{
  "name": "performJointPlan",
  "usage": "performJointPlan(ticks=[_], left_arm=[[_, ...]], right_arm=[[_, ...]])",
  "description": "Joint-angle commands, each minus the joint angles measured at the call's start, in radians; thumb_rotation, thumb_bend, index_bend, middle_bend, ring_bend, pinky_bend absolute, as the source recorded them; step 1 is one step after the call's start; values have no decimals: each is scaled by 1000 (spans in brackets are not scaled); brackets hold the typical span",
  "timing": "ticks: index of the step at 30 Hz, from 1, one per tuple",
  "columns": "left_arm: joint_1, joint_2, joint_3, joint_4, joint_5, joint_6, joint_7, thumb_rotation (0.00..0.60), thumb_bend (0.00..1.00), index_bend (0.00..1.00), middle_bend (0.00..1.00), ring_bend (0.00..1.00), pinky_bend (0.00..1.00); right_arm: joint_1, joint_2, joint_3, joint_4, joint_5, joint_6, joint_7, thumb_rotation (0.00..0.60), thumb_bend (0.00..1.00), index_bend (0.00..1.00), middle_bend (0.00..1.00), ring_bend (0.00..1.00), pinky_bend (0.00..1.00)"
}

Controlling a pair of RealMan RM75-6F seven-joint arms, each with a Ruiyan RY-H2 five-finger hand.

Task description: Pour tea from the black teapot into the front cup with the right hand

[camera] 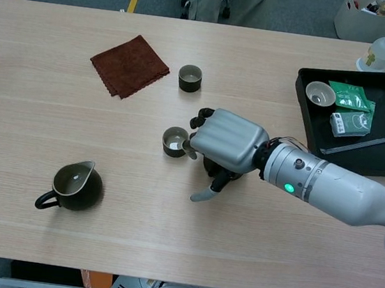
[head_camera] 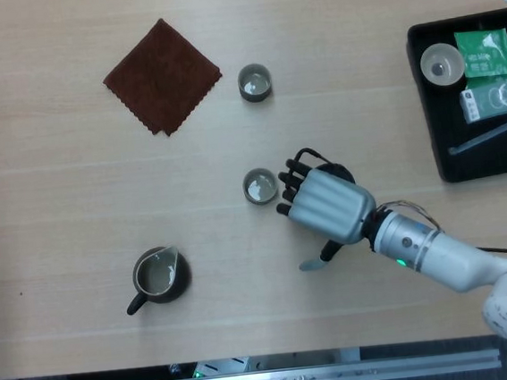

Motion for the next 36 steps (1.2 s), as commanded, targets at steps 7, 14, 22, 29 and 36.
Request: performJointPlan(ticks=[7,14,22,29,36], left_arm=[[-4,-5,-2,6,3,-5,-5,600,388,218,232,177,149],[-6,-7,-2,11,4,-9,-10,600,389,218,232,177,149],[0,-2,-2,14,-3,-2,-19,600,389,218,232,177,149],[2,-1,-2,19,-7,-2,-26,600,389,218,232,177,149],[4,1,-1,21,-7,-1,-30,600,388,218,232,177,149]], right_arm=[[-4,25,-3,-4,44,40,-28,175,0,396,462,193,165],[-5,46,-3,-5,84,56,-27,175,0,396,462,193,165],[11,15,-2,-12,30,43,30,176,0,395,462,193,165],[37,-38,12,34,70,29,-1,174,0,396,462,193,165],[42,-36,13,51,112,53,-33,175,0,396,462,193,165]])
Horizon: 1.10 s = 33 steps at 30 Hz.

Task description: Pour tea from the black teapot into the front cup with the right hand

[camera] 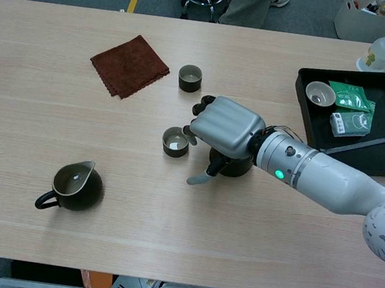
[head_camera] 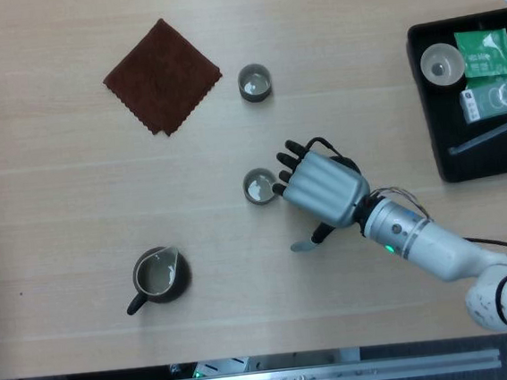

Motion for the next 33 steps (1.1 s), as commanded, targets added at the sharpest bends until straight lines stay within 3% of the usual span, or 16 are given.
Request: performJointPlan(ticks=[1,16,24,33], left_arm=[[0,-1,0,1,1,0,-1,600,388,218,232,177,149],[-8,-11,2,5,11,-12,0,600,388,218,232,177,149],[-12,-14,1,3,12,-15,3,600,389,218,232,177,149],[-12,-14,1,7,2,-22,0,600,389,218,232,177,149]], right_arm=[[-3,14,-6,-5,9,13,-8,174,0,396,462,193,165],[-51,101,-49,-21,10,71,32,175,0,396,462,193,165],[-68,126,0,-40,-3,109,120,175,0,396,459,193,165],[-59,122,57,12,108,136,67,180,0,396,420,193,165]])
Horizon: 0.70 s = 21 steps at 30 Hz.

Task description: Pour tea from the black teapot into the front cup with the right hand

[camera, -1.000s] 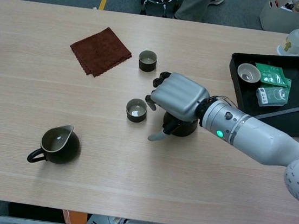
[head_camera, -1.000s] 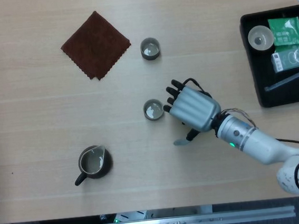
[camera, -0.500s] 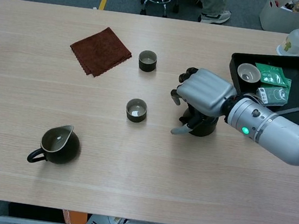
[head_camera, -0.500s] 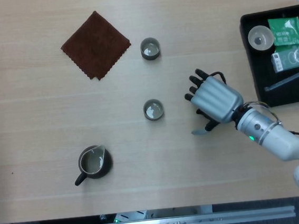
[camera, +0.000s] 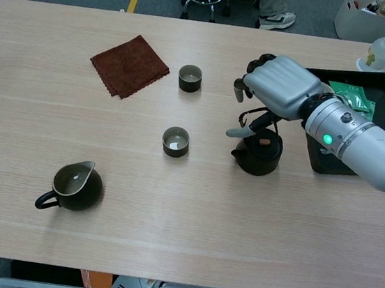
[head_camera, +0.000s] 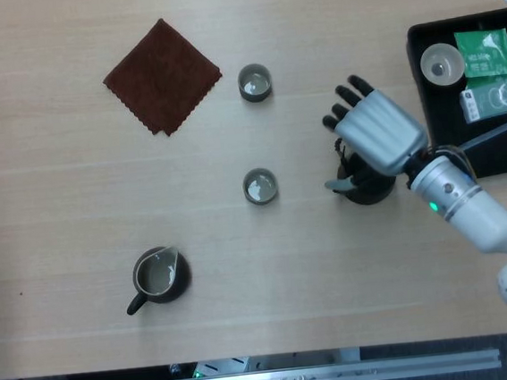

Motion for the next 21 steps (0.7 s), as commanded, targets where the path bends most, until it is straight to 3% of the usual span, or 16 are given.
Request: performJointPlan(ticks=[1,9,21], left_arm=[[-1,-1,0,1,-1,-2,-1,600,389,218,232,177,149],[-1,-1,1,3,-8,-6,-1,600,388,218,232,177,149],[6,2,2,4,-8,3,-5,600,389,218,232,177,149]], right_arm=[[7,-7,22,33,53,-10,2,180,0,396,420,193,165],[20,-41,20,116,105,-59,24,180,0,395,420,193,165],[33,-49,-9,117,110,-100,39,179,0,396,419,203,165]])
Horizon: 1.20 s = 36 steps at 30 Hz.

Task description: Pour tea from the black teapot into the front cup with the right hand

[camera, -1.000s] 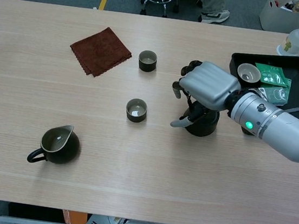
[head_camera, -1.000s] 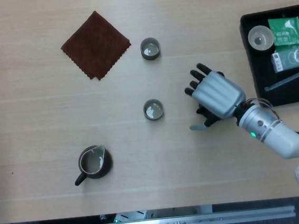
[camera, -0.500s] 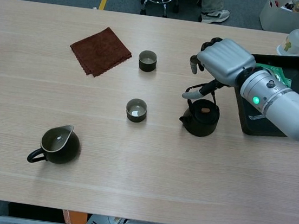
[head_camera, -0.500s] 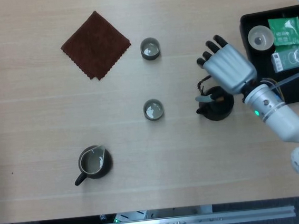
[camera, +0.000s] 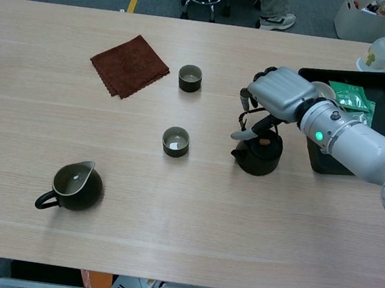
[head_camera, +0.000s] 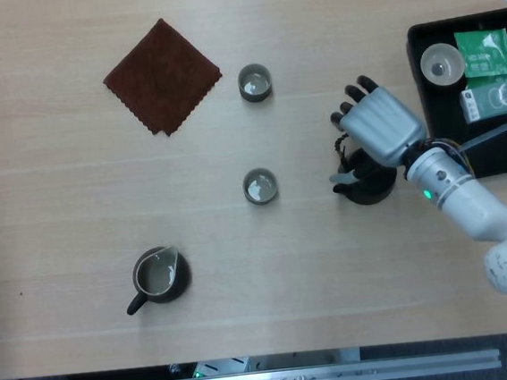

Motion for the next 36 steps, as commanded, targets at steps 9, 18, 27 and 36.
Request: performJointPlan(ticks=[9,18,27,36], left_arm=[[-4,-5,-1,4,5,-3,-2,600,388,218,232,177,149],[-1,-2,-1,4,5,2,-4,600,389,218,232,177,149],[-5,-5,-2,5,7,-3,-3,600,388,218,232,177,149],[-6,-8,-1,6,7,-5,-2,600,389,218,232,177,149]], right_arm=[[-17,44,-26,-58,-28,4,43,182,0,396,446,259,165],[-31,84,-26,-95,-28,-17,123,208,0,397,492,339,168],[-60,147,-27,-163,-87,8,203,215,0,409,501,351,180],[-74,165,-55,-182,-112,-5,220,227,0,411,509,359,180]])
